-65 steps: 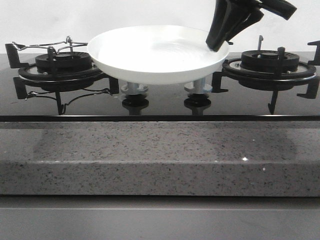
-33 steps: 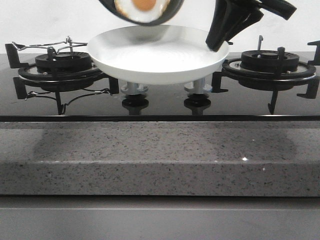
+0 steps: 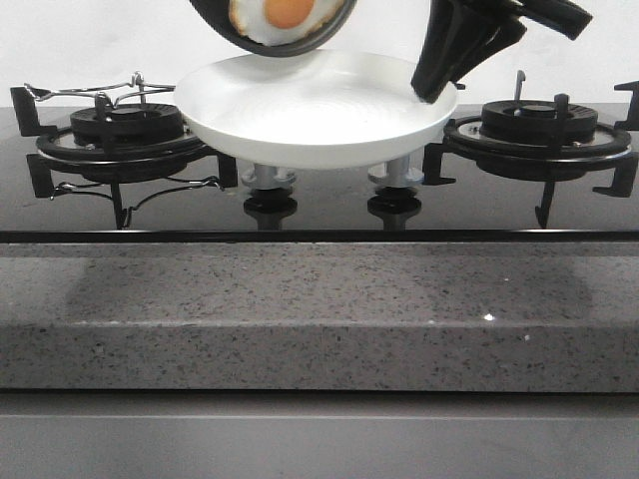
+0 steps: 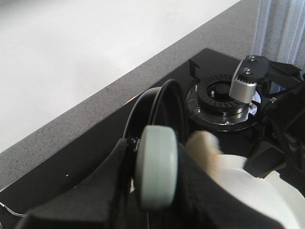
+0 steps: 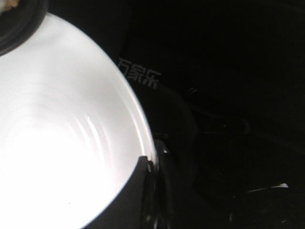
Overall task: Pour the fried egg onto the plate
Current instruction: 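Tilt the pan with the left gripper to slide the egg onto the plate, then lower the empty pan back onto its burner with the left gripper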
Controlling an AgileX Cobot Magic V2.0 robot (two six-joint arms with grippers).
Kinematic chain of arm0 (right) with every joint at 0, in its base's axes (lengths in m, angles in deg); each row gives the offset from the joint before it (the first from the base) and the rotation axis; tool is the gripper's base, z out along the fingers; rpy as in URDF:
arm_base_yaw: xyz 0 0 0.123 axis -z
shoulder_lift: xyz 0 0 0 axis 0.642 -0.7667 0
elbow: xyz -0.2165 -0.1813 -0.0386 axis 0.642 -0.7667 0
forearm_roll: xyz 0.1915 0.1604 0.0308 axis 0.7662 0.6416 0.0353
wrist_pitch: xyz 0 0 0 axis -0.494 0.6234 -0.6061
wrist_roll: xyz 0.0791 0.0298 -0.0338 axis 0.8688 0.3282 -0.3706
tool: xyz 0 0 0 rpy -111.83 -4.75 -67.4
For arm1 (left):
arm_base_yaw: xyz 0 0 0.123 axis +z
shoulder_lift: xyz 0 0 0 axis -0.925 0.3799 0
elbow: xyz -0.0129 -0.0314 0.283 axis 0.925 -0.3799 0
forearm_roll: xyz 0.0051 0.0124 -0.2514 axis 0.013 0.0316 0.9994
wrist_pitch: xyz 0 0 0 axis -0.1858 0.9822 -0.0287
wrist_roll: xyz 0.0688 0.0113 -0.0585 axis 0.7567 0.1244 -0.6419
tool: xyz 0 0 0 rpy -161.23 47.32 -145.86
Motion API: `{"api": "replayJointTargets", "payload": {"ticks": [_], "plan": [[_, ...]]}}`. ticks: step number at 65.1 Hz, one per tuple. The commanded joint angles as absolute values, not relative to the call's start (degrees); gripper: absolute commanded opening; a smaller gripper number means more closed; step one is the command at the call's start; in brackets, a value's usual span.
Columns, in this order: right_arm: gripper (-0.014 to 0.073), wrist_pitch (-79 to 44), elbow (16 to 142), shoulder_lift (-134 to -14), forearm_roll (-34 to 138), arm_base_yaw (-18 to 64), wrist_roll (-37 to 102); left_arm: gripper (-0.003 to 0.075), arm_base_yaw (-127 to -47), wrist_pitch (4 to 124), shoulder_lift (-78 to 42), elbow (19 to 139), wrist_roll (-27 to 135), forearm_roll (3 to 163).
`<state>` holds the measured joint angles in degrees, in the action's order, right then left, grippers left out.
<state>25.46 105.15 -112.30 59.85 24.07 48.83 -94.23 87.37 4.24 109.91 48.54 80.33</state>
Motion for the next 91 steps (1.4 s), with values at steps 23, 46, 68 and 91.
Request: {"api": "replayJointTargets", "payload": {"ticks": [23, 46, 68, 91], "plan": [[-0.0067, 23.12, 106.77, -109.24, 61.13, 24.06, 48.24, -0.0019, -91.99, 81.48, 1.84, 111.87, 47.29, 82.13], [-0.0067, 23.12, 106.77, -109.24, 61.13, 24.06, 48.24, -0.0019, -67.72, 91.82, 5.55, 111.87, 44.62, 112.17], [-0.0067, 23.12, 106.77, -109.24, 61.13, 24.06, 48.24, -0.0019, -49.20, 109.68, 19.09, 111.87, 44.62, 139.24], [-0.0067, 23.12, 106.77, -109.24, 61.13, 24.06, 48.24, -0.0019, -45.87, 114.84, 29.42, 111.87, 43.23, 144.28]]}}
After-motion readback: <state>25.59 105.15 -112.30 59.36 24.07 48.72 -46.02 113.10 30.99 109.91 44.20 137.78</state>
